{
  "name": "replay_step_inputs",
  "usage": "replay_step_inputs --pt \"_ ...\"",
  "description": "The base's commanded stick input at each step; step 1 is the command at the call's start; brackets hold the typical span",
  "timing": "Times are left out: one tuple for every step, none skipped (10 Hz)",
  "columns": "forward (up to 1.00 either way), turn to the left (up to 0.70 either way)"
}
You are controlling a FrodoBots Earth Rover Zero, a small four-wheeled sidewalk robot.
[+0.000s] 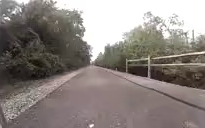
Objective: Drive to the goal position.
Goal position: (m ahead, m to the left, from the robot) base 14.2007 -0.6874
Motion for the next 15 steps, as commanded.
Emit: replay_step_inputs --pt "0.7 0.02" --pt "0.7 0.01" --pt "0.7 0.0" --pt "0.7 0.0" --pt "0.7 0.01" --pt "0.7 0.02" --pt "0.7 0.08" --pt "0.7 0.11" --pt "0.7 0.11" --pt "0.7 0.09" --pt "0.7 0.08" --pt "0.7 0.06" --pt "0.7 0.02" --pt "0.7 0.0" --pt "0.7 0.0"
